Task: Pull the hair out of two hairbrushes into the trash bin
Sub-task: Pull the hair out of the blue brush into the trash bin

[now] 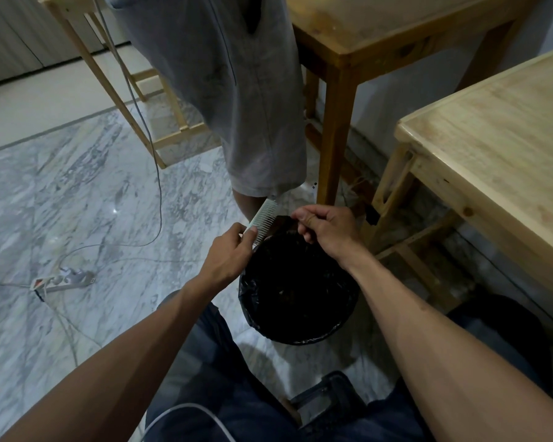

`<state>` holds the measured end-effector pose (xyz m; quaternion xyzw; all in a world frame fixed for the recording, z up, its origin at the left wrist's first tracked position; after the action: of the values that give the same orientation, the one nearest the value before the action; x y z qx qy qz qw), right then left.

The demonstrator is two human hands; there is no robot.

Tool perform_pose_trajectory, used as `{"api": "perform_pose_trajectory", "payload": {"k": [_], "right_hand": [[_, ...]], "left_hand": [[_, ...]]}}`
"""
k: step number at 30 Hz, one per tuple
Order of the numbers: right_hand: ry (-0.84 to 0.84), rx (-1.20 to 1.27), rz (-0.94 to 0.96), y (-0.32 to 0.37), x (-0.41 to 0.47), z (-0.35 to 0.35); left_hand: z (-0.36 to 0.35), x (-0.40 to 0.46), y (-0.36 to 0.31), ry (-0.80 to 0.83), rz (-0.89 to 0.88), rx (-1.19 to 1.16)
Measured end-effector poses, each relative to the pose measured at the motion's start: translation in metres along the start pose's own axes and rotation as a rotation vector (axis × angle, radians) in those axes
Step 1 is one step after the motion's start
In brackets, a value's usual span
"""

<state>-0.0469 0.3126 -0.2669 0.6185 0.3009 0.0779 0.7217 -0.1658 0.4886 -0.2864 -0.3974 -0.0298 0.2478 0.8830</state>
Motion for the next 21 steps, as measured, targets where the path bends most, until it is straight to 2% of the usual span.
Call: {"api": "perform_pose_trajectory", "payload": {"k": [3,5,7,9,11,14,16,18,21], "right_hand": [[-0.038,0.054,0.019,0.009,-0.003,0.004],[-0.033,0.069,0.018,0.012,-0.002,0.008],[0.077,-0.091,-0.083,0.010,0.001,0.007],[0.239,-0.359,-0.266,0.002,0.004,0.002],[0.298,-0.505,-0.376,-0.002,0.003,-0.001],[0.298,-0.433,-0.321,-0.006,0.003,-0.005],[0.362,-0.332,-0.254,-0.012,0.003,-0.009],[0.407,-0.192,-0.173,-0.016,0.005,-0.013],[0.339,-0.067,-0.141,-0.010,0.005,-0.011]], "left_hand": [[-0.005,0.003,0.000,-0.027,0.079,0.184],[-0.005,0.004,0.000,-0.043,0.152,0.228],[-0.005,0.005,-0.001,-0.063,0.169,0.144],[-0.005,0.004,-0.006,-0.078,0.133,-0.038],[-0.003,0.002,-0.017,-0.049,0.083,-0.189],[0.002,-0.004,-0.033,0.051,-0.013,-0.332],[0.006,-0.006,-0.039,0.101,-0.067,-0.366],[0.010,-0.005,-0.041,0.113,-0.089,-0.368],[0.017,-0.003,-0.040,0.073,-0.081,-0.315]]}}
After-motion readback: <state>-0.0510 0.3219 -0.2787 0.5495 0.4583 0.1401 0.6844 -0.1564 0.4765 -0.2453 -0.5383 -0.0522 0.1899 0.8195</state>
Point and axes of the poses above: each hand's wrist, its own x-axis towards the middle knuckle, its own z-axis out of the back of the hand, y = z × x, the point moved 1 cm from there along x, towards the middle knuckle, and after that the axes turned 9 degrees about -z, right-handed, at the moved point
